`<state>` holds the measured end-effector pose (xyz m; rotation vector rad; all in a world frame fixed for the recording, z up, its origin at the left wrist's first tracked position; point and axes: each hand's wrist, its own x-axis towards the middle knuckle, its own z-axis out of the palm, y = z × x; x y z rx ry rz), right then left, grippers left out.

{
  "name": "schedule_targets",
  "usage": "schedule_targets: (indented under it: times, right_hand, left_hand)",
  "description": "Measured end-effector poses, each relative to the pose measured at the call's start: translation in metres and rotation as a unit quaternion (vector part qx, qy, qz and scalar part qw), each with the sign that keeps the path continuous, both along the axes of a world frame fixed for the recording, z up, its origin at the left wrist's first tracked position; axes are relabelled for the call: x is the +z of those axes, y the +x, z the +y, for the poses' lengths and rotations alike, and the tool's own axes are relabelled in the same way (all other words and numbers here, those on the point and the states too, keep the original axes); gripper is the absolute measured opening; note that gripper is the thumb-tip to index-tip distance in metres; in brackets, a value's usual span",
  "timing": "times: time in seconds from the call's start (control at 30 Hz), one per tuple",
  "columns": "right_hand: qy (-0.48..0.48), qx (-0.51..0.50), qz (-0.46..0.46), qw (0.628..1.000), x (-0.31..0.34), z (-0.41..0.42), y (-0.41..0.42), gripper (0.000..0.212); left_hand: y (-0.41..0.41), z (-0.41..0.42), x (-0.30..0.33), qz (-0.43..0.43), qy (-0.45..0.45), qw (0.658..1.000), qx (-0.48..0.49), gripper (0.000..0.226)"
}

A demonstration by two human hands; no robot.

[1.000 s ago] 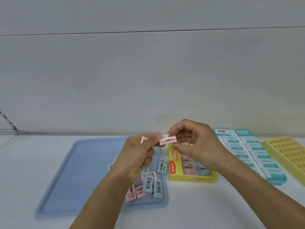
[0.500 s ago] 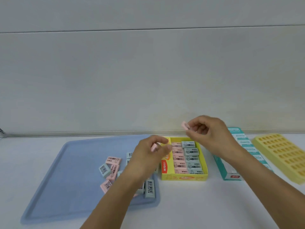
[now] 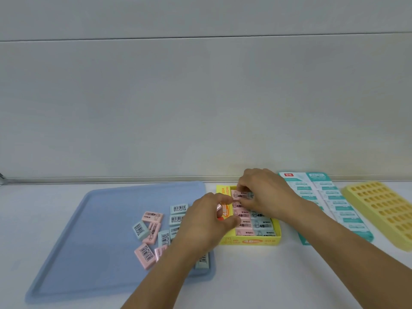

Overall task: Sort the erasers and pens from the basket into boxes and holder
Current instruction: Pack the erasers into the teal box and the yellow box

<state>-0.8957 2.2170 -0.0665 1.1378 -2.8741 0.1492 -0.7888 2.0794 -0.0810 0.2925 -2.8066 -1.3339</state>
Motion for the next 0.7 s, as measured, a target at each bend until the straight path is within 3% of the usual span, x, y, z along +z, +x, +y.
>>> schedule_targets:
  times: [0.3, 0.4, 0.5, 0.57, 0.63, 0.7]
  right_hand:
    - [0.051, -0.030, 0.045, 0.997, -0.011, -0.006, 0.003, 0.027]
    - [-0.138, -0.034, -0.026, 0.989, -0.007, 0.008, 0.008, 0.024]
    - [-0.338, 0.005, -0.179, 0.924, 0.011, 0.005, 0.031, 0.017]
    - [-0.364, 0.032, -0.259, 0.894, 0.017, -0.005, 0.045, 0.011]
    - [-0.364, 0.038, -0.263, 0.893, 0.015, -0.010, 0.048, 0.008]
    - [-0.366, 0.035, -0.267, 0.891, 0.011, -0.010, 0.046, 0.012]
  left_hand:
    - [-0.002, -0.003, -0.004, 0.009, 0.041, 0.999, -0.005, 0.043]
    - [0.004, 0.001, 0.010, 0.017, 0.218, 0.975, 0.042, 0.048]
    - [0.008, 0.007, 0.025, 0.031, 0.299, 0.953, 0.036, 0.062]
    - [0.010, 0.012, 0.029, 0.050, 0.317, 0.947, 0.020, 0.061]
    - [0.010, 0.017, 0.033, 0.051, 0.345, 0.937, 0.017, 0.051]
    - [0.008, 0.018, 0.035, 0.049, 0.385, 0.921, 0.004, 0.056]
